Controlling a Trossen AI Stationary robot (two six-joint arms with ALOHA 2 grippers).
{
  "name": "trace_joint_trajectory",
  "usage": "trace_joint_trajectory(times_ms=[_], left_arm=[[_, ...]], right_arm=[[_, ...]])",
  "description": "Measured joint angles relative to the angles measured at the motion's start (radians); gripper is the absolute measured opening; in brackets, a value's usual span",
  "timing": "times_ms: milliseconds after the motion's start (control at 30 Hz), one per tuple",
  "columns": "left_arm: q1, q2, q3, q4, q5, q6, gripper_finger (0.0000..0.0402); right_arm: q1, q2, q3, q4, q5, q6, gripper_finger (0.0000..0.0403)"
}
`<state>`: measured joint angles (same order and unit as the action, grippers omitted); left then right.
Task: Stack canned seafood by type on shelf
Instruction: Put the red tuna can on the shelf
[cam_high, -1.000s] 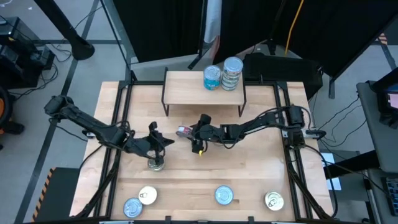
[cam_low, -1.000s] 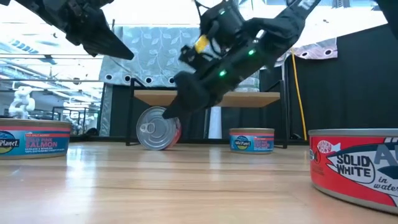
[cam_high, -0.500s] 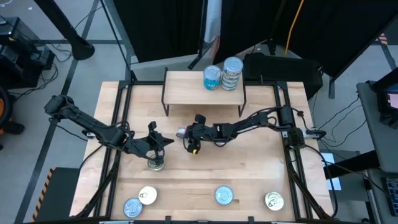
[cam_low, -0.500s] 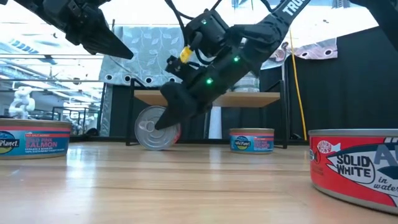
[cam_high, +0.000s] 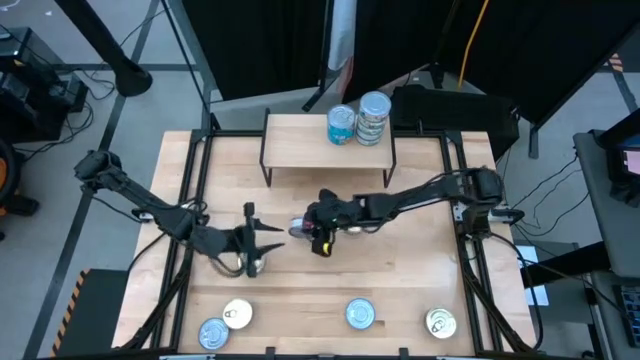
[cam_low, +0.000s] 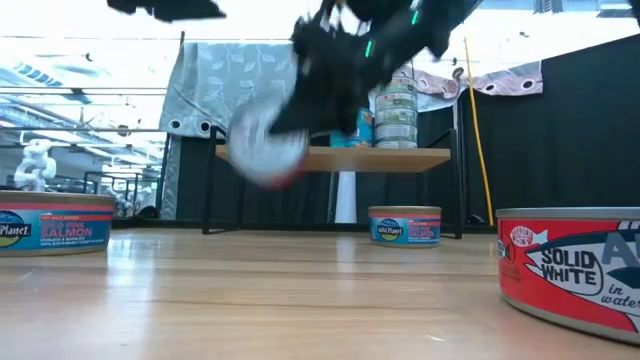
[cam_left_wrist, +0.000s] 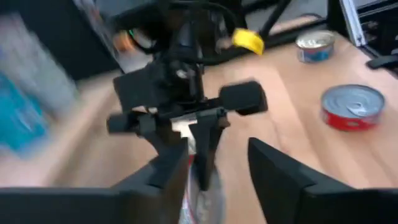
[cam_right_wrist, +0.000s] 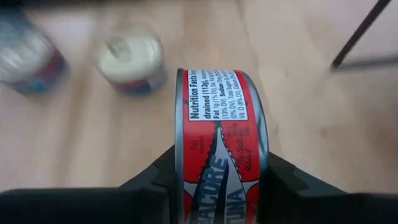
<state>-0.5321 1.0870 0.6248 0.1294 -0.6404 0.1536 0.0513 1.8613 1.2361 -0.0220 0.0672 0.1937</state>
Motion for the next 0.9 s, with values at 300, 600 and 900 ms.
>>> trace_joint_trajectory(times_ms=[300,600,900], left_arm=[[-0.120,0.005,0.120,0.136,-0.357,0.731,0.0237],[-0.064,0.096,0.130,0.468,-0.303,1.613,0.0238],[0.063,0.155,0.194,0.673,-0.111,1.922,0.0238]], right_arm=[[0.004,-0.357,0.001,-0.034,-0.021,0.012,0.0126],[-0.067,-0.541,0.002,0.109,-0.147,0.156,0.0128],[-0.105,-0.504,0.001,0.250,-0.230,0.345,0.0128]])
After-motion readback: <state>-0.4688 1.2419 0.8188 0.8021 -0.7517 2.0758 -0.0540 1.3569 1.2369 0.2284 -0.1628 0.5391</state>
